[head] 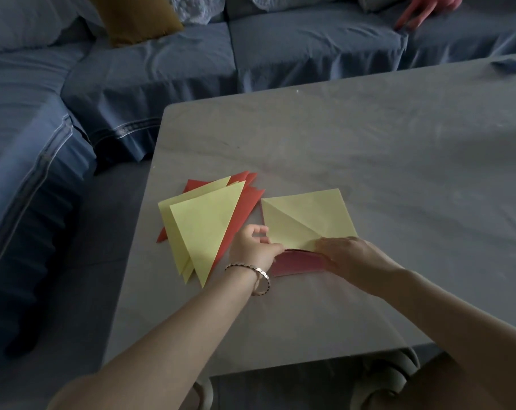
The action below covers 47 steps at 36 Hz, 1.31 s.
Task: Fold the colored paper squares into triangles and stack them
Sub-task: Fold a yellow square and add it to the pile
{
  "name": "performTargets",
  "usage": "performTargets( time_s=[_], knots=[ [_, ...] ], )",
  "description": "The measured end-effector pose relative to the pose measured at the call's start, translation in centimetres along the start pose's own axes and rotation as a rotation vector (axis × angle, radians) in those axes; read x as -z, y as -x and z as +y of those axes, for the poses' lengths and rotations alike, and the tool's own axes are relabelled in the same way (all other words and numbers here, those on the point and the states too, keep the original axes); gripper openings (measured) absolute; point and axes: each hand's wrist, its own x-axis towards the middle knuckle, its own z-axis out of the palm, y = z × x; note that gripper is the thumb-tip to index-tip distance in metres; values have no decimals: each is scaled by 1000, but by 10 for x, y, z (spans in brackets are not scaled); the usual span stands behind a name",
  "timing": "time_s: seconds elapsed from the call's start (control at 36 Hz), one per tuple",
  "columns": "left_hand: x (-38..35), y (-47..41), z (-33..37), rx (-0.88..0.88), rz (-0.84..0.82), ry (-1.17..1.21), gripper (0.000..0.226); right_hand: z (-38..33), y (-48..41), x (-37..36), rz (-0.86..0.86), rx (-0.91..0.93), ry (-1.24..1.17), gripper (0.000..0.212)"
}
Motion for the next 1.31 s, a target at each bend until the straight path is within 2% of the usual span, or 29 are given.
performTargets(
  time_s=[0.11,0.28,0.33,0.44,0.58,0.81,1.0,1.31],
  knots=[
    [2,-1,-1,-53,-9,3,25,-4,2,1,20,-88,-58,23],
    [7,-2,-10,-197,-42,-92,17,-9,0,10,39,-103,-99,25],
    [9,-3,-12,-241,-66,-156,17,-9,-1,12,16,-103,-110,24],
    [12,-7,-12,-335,-124,-323,3,-7,-2,17,-44,-80,-101,21],
    [14,-10,-11,-430,-206,-514,9,-5,-4,21,-90,-66,-43,19],
    [11,-12,-11,-521,-141,-471,10,-1,-12,15,-41,-95,-214,26],
    [13,-13,-14,-546,-127,-441,9,4,-21,14,-92,-137,-290,24],
    [14,-13,-16,-558,-144,-429,11,5,-24,20,-93,-146,-307,24]
  ],
)
